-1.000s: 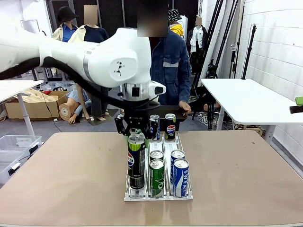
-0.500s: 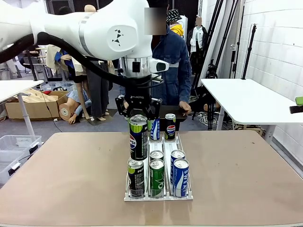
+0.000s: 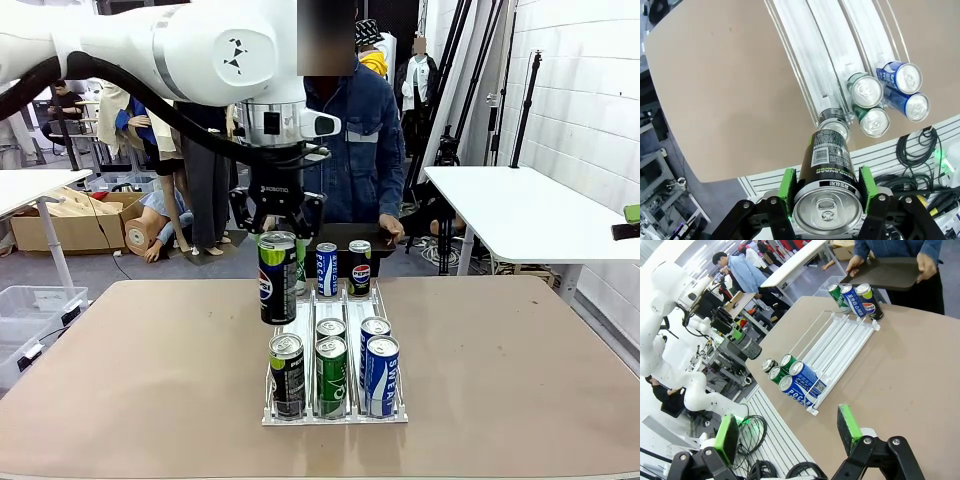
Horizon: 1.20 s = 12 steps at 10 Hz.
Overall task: Retrieve and hand over the desired beverage to the person.
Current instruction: Pick up a can of the same type that the person held from the Automatic Can Dispenser.
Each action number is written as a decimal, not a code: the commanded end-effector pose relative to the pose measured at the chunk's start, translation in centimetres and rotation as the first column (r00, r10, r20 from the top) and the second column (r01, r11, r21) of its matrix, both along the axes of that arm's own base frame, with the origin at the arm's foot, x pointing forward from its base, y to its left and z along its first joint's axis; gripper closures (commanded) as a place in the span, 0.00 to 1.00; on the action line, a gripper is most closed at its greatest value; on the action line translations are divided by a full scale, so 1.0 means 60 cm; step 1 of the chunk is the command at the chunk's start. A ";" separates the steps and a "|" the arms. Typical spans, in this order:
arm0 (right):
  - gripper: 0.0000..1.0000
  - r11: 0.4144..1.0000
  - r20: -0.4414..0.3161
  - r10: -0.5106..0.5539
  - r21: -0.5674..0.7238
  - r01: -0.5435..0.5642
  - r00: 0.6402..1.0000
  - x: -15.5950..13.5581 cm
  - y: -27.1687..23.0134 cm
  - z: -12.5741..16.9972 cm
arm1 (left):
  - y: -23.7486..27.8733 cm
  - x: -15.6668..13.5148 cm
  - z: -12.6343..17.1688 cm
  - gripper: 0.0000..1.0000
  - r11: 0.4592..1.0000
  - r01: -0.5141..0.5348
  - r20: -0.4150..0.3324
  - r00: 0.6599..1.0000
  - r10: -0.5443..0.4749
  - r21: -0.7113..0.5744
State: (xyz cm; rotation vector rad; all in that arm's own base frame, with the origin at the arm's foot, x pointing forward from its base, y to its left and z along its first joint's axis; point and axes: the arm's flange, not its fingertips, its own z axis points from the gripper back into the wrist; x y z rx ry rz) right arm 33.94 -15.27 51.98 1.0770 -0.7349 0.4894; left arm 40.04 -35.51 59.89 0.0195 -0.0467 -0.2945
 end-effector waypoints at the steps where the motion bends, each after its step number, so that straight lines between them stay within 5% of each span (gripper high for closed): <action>1: 0.00 1.000 0.008 0.003 0.009 -0.003 1.000 0.001 0.001 0.000 | 0.052 0.002 0.021 1.00 0.998 0.058 0.002 0.998 -0.058 0.026; 8: 0.00 1.000 0.008 0.003 0.009 -0.003 1.000 0.001 0.001 0.000 | 0.300 -0.008 0.013 1.00 0.995 0.049 0.018 0.999 -0.048 -0.087; 12: 0.00 1.000 0.008 0.003 0.009 -0.003 1.000 0.001 0.001 0.000 | 0.417 -0.040 0.006 1.00 0.980 0.088 0.113 0.991 -0.069 -0.180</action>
